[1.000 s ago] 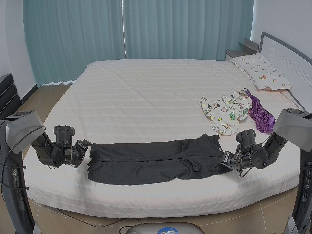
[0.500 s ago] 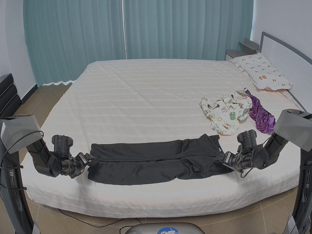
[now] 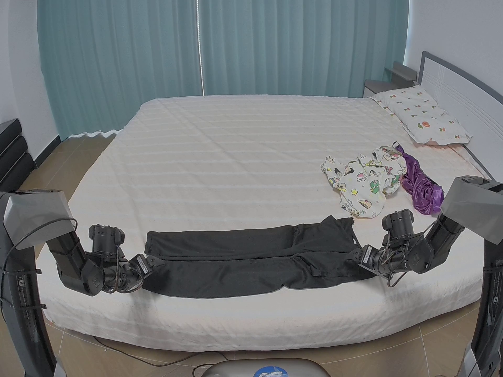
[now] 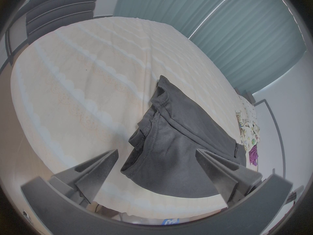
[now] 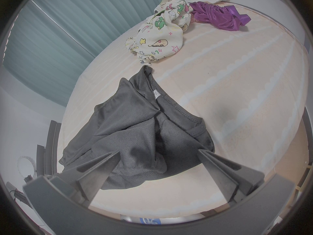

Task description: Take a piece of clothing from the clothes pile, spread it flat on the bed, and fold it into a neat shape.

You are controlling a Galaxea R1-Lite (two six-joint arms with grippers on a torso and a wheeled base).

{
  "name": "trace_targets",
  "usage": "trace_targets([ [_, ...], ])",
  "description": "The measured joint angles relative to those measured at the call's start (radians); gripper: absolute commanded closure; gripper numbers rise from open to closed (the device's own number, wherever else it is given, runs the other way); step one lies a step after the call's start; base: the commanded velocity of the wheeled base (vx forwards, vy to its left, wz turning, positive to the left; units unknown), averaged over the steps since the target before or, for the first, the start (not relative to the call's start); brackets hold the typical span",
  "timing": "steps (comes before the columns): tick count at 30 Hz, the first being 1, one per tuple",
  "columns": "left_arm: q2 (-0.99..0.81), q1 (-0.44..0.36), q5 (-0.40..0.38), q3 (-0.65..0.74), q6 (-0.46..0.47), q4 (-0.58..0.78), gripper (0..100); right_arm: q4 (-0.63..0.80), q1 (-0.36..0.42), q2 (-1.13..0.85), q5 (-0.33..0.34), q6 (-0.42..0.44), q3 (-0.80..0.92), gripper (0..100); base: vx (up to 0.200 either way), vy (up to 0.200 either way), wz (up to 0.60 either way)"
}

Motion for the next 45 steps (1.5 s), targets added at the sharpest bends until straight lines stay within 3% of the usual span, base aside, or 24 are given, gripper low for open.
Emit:
trace_targets([
  [6,0.014,-0.01,0.024,0.038,0.074,-0.007,100,0.0,-0.001,-0.002,0.0,-0.006,0.001,0,0.0,0.0,0.0],
  [18,0.009,-0.017,0.121,0.077,0.082,0.068,100,-0.001,-0.005,-0.008,0.0,-0.02,0.014,0,0.0,0.0,0.0],
  [31,-0.043,0.0,0.131,0.055,0.089,0.175,100,-0.001,-0.007,-0.011,0.0,-0.021,0.02,0,0.0,0.0,0.0],
  [32,-0.044,-0.001,0.131,0.055,0.089,0.183,0,-0.001,-0.007,-0.011,0.0,-0.021,0.02,0,0.0,0.0,0.0],
  [40,-0.051,0.0,0.127,0.047,0.084,0.189,0,-0.001,-0.008,-0.011,0.0,-0.021,0.02,0,0.0,0.0,0.0],
  [45,-0.062,0.01,0.079,0.032,0.066,0.18,0,-0.003,-0.013,-0.018,0.0,-0.017,0.015,0,0.0,0.0,0.0],
])
